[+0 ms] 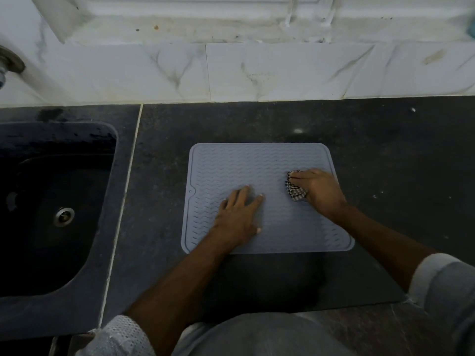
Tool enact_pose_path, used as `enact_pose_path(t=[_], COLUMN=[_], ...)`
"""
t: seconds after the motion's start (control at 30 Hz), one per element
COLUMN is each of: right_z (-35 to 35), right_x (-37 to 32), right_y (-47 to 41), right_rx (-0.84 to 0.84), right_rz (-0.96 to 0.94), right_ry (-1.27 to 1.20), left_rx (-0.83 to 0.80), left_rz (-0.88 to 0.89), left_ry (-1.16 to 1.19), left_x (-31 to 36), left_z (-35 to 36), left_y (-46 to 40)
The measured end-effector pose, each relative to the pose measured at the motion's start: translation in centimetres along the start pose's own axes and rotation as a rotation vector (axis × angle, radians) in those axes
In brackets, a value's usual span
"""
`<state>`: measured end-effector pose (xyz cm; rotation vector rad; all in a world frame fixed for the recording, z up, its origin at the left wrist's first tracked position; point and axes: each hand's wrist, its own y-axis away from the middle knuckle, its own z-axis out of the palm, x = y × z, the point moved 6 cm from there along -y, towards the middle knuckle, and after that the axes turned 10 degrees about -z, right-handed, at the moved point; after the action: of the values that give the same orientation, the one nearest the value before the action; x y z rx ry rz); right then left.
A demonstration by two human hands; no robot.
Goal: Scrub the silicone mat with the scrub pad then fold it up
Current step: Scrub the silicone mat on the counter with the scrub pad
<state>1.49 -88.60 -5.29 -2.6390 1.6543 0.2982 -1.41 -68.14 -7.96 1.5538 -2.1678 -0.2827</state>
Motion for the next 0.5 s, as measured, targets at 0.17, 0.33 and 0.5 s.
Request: enact_pose_path(t=[0.17, 0.33, 0.5], right_z=[-0.8, 0.3, 1.4], right_x=[-3.4, -8.8, -6.9], right_y=[-2.5, -8.1, -7.1], right_rx=[0.146, 0.064, 0.018], right_rz=[-0.085, -0.156, -0.166], right_ry=[-0.096, -0.059, 0.008], left_rx=[-0.038, -0.042, -0.035], left_rz=[-0.061, -0.107, -0.100], left_ry=[0.013, -0.010, -0.007], left_x=[-3.4, -3.1, -3.4], left_z=[-0.2, 0.3, 0.3], left_y=[-0.1, -0.3, -0.3])
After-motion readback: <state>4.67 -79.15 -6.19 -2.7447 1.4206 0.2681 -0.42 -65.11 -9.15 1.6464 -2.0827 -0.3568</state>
